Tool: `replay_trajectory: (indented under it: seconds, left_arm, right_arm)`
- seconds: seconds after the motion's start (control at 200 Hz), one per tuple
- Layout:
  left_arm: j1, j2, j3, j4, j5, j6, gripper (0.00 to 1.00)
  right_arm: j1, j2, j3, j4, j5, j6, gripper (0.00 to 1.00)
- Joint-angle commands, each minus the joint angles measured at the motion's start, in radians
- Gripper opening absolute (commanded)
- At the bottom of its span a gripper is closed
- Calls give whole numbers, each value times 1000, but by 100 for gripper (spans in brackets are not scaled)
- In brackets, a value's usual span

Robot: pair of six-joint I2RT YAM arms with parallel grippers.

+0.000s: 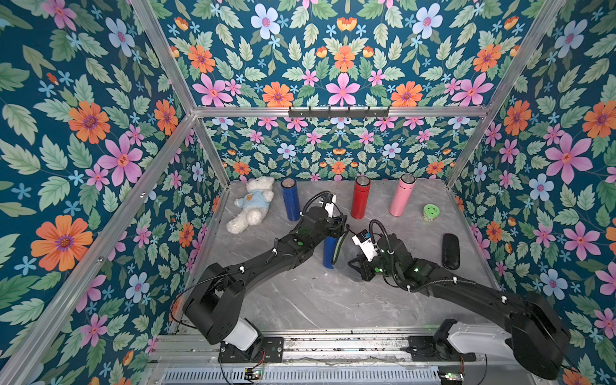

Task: Wipe the surface of the thermos
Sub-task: Wipe the dirt from the surface of the thermos.

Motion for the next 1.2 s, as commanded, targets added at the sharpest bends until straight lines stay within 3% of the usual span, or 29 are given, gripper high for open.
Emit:
replay_trajectory:
  seconds: [0.0,0.18,0.3,0.735,1.035,1.195]
  left_arm:
    - [2,27,80,-160,67,-31,0]
    - [2,87,228,-355,139,-31,0]
    - [2,85,250,-404,167,-36,0]
    - [1,66,264,-416,237,-60,0]
    - [1,63,289,-421,289,-72,0]
    - [2,76,313,-456,294,-69,0]
  right_arm:
    - [65,-92,-12,-124,237,-188,0]
    - [184,-177,-9,-113,425,-351,0]
    - [195,-153,34,-126,440,-424,0]
    - [238,101,188,42,532,-712,0]
    - [241,192,186,199,623,-829,0]
    - [243,252,131,216,632,-785,0]
